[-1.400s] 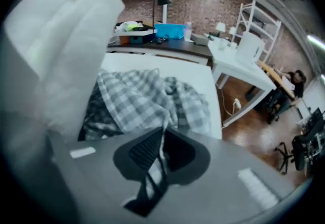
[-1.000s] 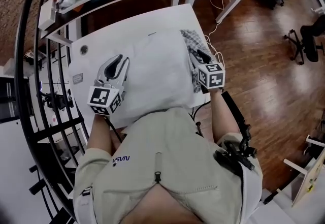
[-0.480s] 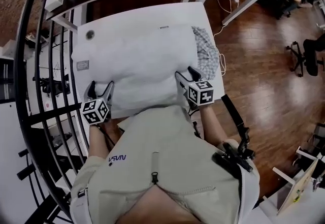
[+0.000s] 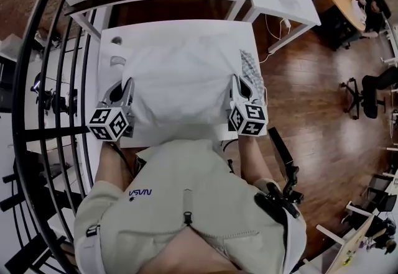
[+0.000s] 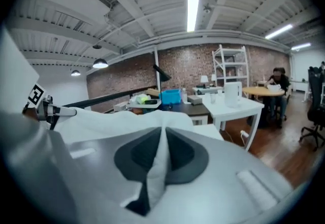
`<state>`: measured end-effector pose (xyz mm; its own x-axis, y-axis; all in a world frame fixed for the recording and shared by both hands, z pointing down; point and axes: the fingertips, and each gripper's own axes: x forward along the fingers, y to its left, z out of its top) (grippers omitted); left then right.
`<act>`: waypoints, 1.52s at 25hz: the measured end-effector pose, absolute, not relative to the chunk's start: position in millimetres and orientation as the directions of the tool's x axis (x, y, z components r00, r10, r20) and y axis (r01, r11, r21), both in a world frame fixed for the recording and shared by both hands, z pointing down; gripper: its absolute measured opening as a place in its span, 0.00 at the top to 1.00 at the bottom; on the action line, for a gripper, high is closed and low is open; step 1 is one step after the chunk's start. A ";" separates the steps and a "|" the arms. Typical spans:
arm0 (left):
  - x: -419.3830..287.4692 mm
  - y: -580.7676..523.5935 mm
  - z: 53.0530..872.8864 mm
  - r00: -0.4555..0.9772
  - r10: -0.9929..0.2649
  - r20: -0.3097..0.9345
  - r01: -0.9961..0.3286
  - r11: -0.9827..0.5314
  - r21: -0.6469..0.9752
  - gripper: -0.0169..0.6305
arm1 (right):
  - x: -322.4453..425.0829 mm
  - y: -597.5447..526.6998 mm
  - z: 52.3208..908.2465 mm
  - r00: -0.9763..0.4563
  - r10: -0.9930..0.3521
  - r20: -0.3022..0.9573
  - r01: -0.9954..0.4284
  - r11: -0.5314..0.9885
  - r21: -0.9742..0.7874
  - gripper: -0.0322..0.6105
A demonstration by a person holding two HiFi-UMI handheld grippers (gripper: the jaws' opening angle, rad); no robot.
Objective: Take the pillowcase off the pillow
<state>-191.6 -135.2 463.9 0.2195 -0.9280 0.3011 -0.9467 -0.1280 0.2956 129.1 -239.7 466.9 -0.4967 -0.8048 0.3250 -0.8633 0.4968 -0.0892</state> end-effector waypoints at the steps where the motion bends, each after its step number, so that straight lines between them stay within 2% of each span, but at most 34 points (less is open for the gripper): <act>1: -183.3 -137.7 450.9 0.240 -0.930 0.278 -0.941 -0.153 0.302 0.95 | 136.9 -243.9 455.7 -0.479 -0.821 0.310 -0.873 0.481 -0.077 0.93; 4: -153.0 -148.9 434.7 0.305 -0.918 0.252 -0.930 -0.231 0.285 0.95 | 165.8 -258.2 444.0 -0.417 -0.854 0.312 -0.903 0.428 -0.037 0.93; 6: -146.2 -161.5 455.5 0.300 -0.905 0.301 -0.940 -0.227 0.253 0.94 | 175.6 -269.5 471.0 -0.401 -0.827 0.394 -0.903 0.428 -0.022 0.92; 7: -150.3 -167.6 475.9 0.275 -0.895 0.352 -0.950 -0.197 0.241 0.92 | 177.2 -274.8 494.8 -0.398 -0.794 0.459 -0.898 0.441 -0.017 0.87; 8: -157.9 -171.0 498.5 0.243 -0.880 0.407 -0.959 -0.156 0.235 0.89 | 179.2 -278.3 519.1 -0.391 -0.757 0.524 -0.892 0.452 -0.012 0.81; 10: -174.0 -163.8 530.4 0.194 -0.859 0.475 -0.969 -0.092 0.228 0.68 | 188.4 -275.3 545.8 -0.364 -0.725 0.585 -0.893 0.451 0.002 0.68; 13: -191.6 -145.1 519.9 0.115 -0.892 0.438 -0.985 -0.044 0.168 0.67 | 197.6 -260.7 512.3 -0.319 -0.812 0.489 -0.903 0.417 0.104 0.66; 14: -198.7 -142.9 503.2 0.065 -0.919 0.388 -0.992 -0.017 0.126 0.68 | 190.8 -257.0 493.6 -0.323 -0.842 0.433 -0.898 0.417 0.140 0.66; 16: -209.0 -140.8 465.5 -0.024 -0.967 0.253 -0.997 0.042 0.067 0.83 | 161.0 -246.9 464.9 -0.389 -0.857 0.338 -0.869 0.463 0.174 0.66; 17: -209.5 -141.7 455.9 -0.039 -0.976 0.215 -0.997 0.053 0.058 0.85 | 143.7 -241.6 460.4 -0.431 -0.846 0.314 -0.845 0.501 0.189 0.70; 18: -208.0 -144.4 458.5 -0.035 -0.975 0.219 -0.997 0.049 0.056 0.86 | 129.0 -238.0 465.4 -0.461 -0.829 0.317 -0.819 0.535 0.209 0.73; 20: -206.6 -153.3 499.0 -0.003 -0.942 0.336 -0.998 0.022 0.052 0.86 | 111.6 -238.9 504.3 -0.465 -0.783 0.412 -0.778 0.584 0.232 0.79; 22: -206.8 -160.3 555.4 0.044 -0.886 0.461 -0.998 -0.021 0.055 0.84 | 104.4 -245.3 553.9 -0.449 -0.722 0.526 -0.759 0.619 0.203 0.80; 23: -204.8 -161.9 574.6 0.067 -0.871 0.487 -0.998 -0.048 0.051 0.84 | 102.5 -247.7 569.9 -0.455 -0.697 0.554 -0.754 0.633 0.177 0.80; 26: -196.2 -161.9 577.3 0.052 -0.886 0.461 -0.994 -0.089 -0.060 0.85 | 104.4 -245.9 567.9 -0.478 -0.691 0.542 -0.761 0.634 0.137 0.80; 29: -194.1 -150.6 530.0 -0.004 -0.932 0.362 -0.996 -0.029 -0.086 0.91 | 114.7 -236.6 514.9 -0.459 -0.783 0.419 -0.816 0.559 0.151 0.82; 31: -188.4 -138.3 512.0 -0.007 -0.951 0.309 -1.000 0.001 -0.019 0.96 | 114.9 -226.3 492.1 -0.457 -0.819 0.348 -0.835 0.529 0.150 0.94; 32: -182.1 -134.3 515.8 0.010 -0.950 0.311 -1.000 -0.006 0.016 0.96 | 111.5 -220.9 497.7 -0.458 -0.811 0.363 -0.831 0.536 0.149 0.94; 35: -161.8 -137.8 563.6 0.093 -0.910 0.405 -0.996 -0.081 0.047 0.96 | 93.9 -214.3 562.2 -0.430 -0.726 0.536 -0.795 0.586 0.157 0.94; 38: -155.7 -137.5 573.9 0.140 -0.908 0.395 -0.990 -0.137 0.036 0.96 | 93.0 -214.3 570.2 -0.400 -0.732 0.551 -0.823 0.551 0.135 0.94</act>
<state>-155.7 -137.5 573.9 0.1400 -0.9081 0.3947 -0.9899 -0.1370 0.0358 93.0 -214.3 570.2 -0.3995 -0.7323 0.5515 -0.8234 0.5511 0.1352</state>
